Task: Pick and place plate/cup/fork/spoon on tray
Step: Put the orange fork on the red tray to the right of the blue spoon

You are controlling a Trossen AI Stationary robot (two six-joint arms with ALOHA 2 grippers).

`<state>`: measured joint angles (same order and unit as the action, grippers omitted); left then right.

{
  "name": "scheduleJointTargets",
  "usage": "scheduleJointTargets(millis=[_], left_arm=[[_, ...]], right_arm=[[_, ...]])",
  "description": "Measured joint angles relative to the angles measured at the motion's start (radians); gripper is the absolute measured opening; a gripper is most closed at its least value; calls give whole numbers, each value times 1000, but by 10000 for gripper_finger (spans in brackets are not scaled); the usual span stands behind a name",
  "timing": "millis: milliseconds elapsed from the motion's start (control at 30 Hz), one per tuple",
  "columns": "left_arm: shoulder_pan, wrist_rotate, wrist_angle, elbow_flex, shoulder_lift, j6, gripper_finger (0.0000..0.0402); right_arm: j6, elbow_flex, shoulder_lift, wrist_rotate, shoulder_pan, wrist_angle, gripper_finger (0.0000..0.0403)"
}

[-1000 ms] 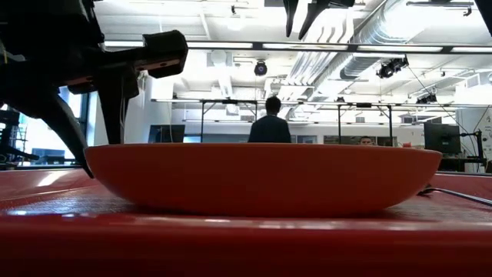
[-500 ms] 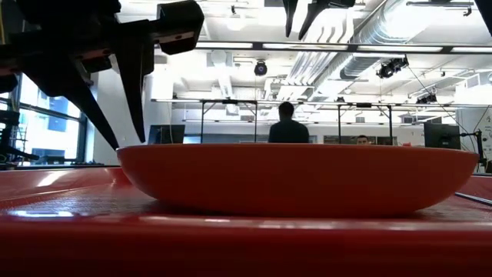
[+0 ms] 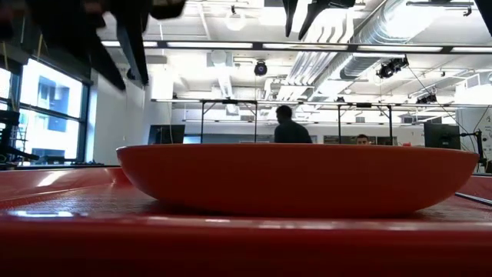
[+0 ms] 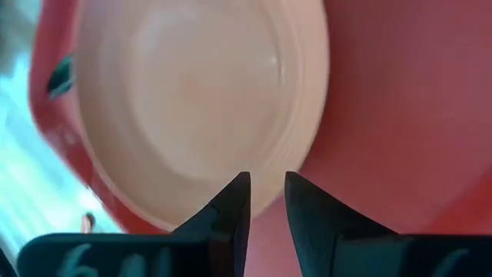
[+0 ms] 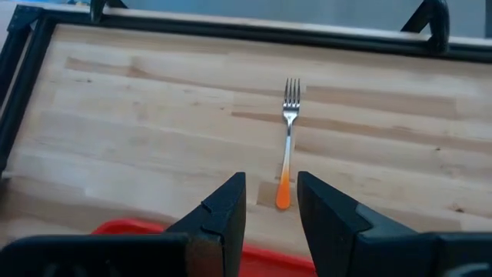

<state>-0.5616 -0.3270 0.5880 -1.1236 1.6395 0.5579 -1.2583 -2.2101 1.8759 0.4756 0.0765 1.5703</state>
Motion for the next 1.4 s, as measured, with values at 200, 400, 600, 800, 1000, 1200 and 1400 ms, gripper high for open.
scheduleJointTargets(millis=[200,400,600,800,1000,1200,1400], left_arm=[[25,1,114,0,-171,-237,74],[86,-14,236,0,-332,-340,74],[187,-59,317,0,-457,-357,74],[311,-82,342,0,-549,-357,74],[443,-106,340,0,-602,-306,74],[562,-116,340,0,-612,-302,74],[650,-116,332,0,-611,-292,74]], right_arm=[[1,0,0,-78,5,0,110],[36,0,1,-132,30,-5,110],[81,0,2,-180,63,-1,110],[145,0,2,-203,93,-1,111],[263,0,2,-246,153,0,111],[367,0,2,-261,225,0,111],[409,-1,25,-314,289,-2,111]])
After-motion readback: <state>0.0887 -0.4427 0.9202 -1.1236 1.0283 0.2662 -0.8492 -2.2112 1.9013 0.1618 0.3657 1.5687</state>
